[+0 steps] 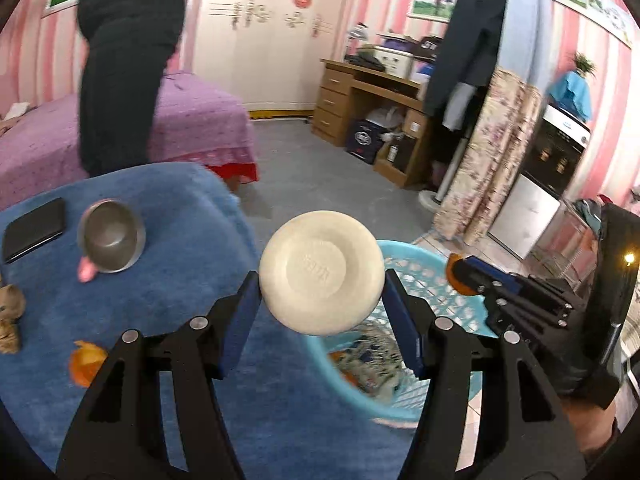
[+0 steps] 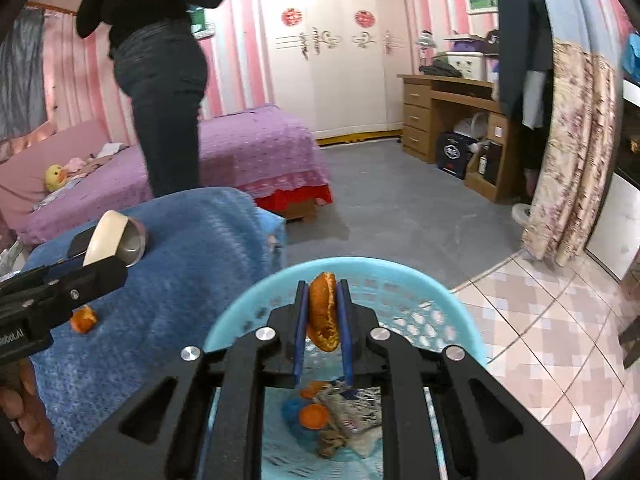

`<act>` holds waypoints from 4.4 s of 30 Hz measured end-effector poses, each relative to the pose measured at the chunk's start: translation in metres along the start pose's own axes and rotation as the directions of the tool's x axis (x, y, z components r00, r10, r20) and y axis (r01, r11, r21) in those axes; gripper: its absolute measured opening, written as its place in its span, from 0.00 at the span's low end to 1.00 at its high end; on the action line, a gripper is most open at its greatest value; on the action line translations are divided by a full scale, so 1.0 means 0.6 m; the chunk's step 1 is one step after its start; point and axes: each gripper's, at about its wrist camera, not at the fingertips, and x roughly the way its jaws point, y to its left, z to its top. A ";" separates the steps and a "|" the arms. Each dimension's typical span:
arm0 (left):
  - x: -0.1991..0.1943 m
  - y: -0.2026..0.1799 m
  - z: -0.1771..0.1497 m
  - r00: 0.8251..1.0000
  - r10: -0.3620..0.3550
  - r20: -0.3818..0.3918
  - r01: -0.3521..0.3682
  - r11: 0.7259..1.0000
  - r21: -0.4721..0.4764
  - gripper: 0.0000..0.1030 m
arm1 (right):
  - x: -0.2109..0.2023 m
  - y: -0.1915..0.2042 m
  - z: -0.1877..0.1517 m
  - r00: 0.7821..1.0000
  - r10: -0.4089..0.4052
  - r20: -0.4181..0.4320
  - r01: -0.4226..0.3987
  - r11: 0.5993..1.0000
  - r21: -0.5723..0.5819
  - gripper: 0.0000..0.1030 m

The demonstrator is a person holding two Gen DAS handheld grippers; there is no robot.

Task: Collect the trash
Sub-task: 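Carry the orange peel and white lid over the basket and open both tools, then move both tools back to the blanket toward the paper items, then grasp the crumpled brown paper with the right tool while the left tool grasps the paper cup sleeve, then carry the brown paper and cup sleeve to the basket and open both tools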

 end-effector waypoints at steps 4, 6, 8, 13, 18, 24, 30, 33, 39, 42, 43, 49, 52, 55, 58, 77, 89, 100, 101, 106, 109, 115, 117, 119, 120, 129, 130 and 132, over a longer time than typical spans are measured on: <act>0.029 -0.036 0.006 1.000 -0.027 -0.013 0.027 0.999 0.017 0.58 | 0.009 -0.027 0.000 1.000 -0.010 -0.010 0.010 1.000 0.018 0.14; 0.045 -0.049 0.010 0.999 -0.037 -0.020 0.038 0.999 0.013 0.58 | 0.012 -0.037 -0.002 1.000 -0.010 -0.012 0.010 1.000 0.030 0.14; 0.057 -0.058 0.013 0.999 -0.048 -0.024 0.049 0.999 0.010 0.58 | 0.015 -0.046 -0.003 1.000 -0.011 -0.016 0.012 0.999 0.035 0.14; 0.077 -0.083 0.017 0.997 -0.063 -0.034 0.064 0.998 0.025 0.58 | 0.022 -0.064 0.000 1.000 -0.019 -0.014 0.019 0.999 0.051 0.14; 0.099 -0.100 0.016 0.996 -0.078 -0.053 0.080 0.996 0.034 0.58 | 0.023 -0.074 -0.006 0.999 -0.029 -0.020 0.030 0.998 0.059 0.15; 0.111 -0.103 0.010 0.991 -0.103 -0.080 0.106 0.994 0.033 0.59 | 0.024 -0.092 -0.006 0.998 -0.068 -0.010 0.069 0.993 0.091 0.36; 0.108 -0.096 0.006 0.993 -0.091 -0.071 0.094 0.995 0.026 0.75 | 0.018 -0.090 -0.008 0.996 -0.087 -0.002 0.087 0.991 0.099 0.51; 0.100 -0.092 0.008 0.994 -0.092 -0.062 0.094 0.995 0.024 0.75 | 0.019 -0.087 -0.007 0.996 -0.085 -0.001 0.085 0.992 0.098 0.51; 0.070 -0.065 0.003 0.997 -0.058 -0.053 0.059 0.998 0.026 0.76 | 0.021 -0.071 -0.003 0.997 -0.083 -0.003 0.083 0.993 0.089 0.61; 0.050 -0.028 -0.002 0.998 -0.019 -0.056 0.021 1.000 0.023 0.78 | 0.029 -0.047 -0.002 0.998 -0.057 -0.017 0.058 0.996 0.073 0.68; 0.039 -0.008 -0.006 0.998 -0.004 -0.057 0.005 1.000 0.011 0.78 | 0.031 -0.037 -0.001 0.999 -0.048 -0.021 0.049 0.997 0.064 0.68; -0.024 0.108 -0.030 0.995 0.081 -0.063 -0.085 0.995 -0.057 0.79 | 0.049 0.065 -0.009 0.996 0.049 -0.075 -0.051 0.998 -0.033 0.68; -0.066 0.176 -0.045 0.989 0.139 -0.060 -0.144 0.985 -0.095 0.79 | 0.052 0.127 -0.014 0.990 0.107 -0.097 -0.113 0.991 -0.065 0.68; -0.103 0.236 -0.063 0.980 0.193 -0.056 -0.199 0.972 -0.129 0.79 | 0.055 0.202 -0.020 0.981 0.158 -0.117 -0.170 0.980 -0.104 0.69; -0.144 0.300 -0.082 0.967 0.247 -0.056 -0.253 0.952 -0.175 0.79 | 0.058 0.267 -0.027 0.971 0.195 -0.138 -0.214 0.967 -0.140 0.69; -0.349 0.634 -0.211 0.840 0.527 -0.131 -0.527 0.732 -0.432 0.80 | 0.060 0.603 -0.088 0.920 0.342 -0.193 -0.387 0.875 -0.291 0.69; -0.355 0.697 -0.229 0.803 0.570 -0.172 -0.582 0.690 -0.430 0.82 | 0.112 0.726 -0.116 0.880 0.392 -0.268 -0.461 0.839 -0.287 0.69; -0.333 0.692 -0.224 0.843 0.517 -0.148 -0.524 0.730 -0.439 0.82 | 0.137 0.758 -0.121 0.877 0.383 -0.289 -0.461 0.841 -0.283 0.44; -0.332 0.688 -0.222 0.847 0.513 -0.141 -0.519 0.736 -0.435 0.82 | 0.129 0.751 -0.117 0.880 0.387 -0.275 -0.460 0.839 -0.290 0.44; -0.305 0.666 -0.198 0.875 0.470 -0.115 -0.470 0.771 -0.429 0.82 | 0.100 0.686 -0.083 0.879 0.427 -0.214 -0.472 0.845 -0.253 0.44; -0.271 0.657 -0.177 0.878 0.464 -0.117 -0.466 0.776 -0.424 0.82 | 0.106 0.651 -0.067 0.889 0.415 -0.193 -0.452 0.862 -0.228 0.44; -0.209 0.660 -0.147 0.862 0.490 -0.131 -0.497 0.762 -0.415 0.82 | 0.134 0.608 -0.045 0.892 0.410 -0.192 -0.444 0.875 -0.192 0.44; -0.195 0.666 -0.140 0.863 0.487 -0.132 -0.493 0.760 -0.423 0.79 | 0.141 0.602 -0.041 0.890 0.413 -0.195 -0.448 0.873 -0.194 0.45; -0.181 0.671 -0.136 0.866 0.477 -0.147 -0.491 0.763 -0.421 0.58 | 0.145 0.599 -0.038 0.889 0.414 -0.198 -0.449 0.872 -0.194 0.45; -0.175 0.674 -0.137 0.868 0.470 -0.159 -0.490 0.764 -0.420 0.48 | 0.145 0.598 -0.038 0.887 0.418 -0.199 -0.453 0.870 -0.194 0.45; -0.222 0.626 -0.121 0.859 0.507 -0.075 -0.495 0.782 -0.380 0.44 | 0.104 0.562 -0.028 0.890 0.430 -0.151 -0.455 0.859 -0.235 0.45; -0.232 0.613 -0.119 0.859 0.508 -0.057 -0.490 0.787 -0.374 0.44 | 0.099 0.556 -0.029 0.891 0.430 -0.148 -0.454 0.858 -0.239 0.45; -0.245 0.587 -0.115 0.866 0.499 -0.034 -0.476 0.800 -0.365 0.44 | 0.084 0.544 -0.033 0.893 0.427 -0.142 -0.450 0.858 -0.247 0.45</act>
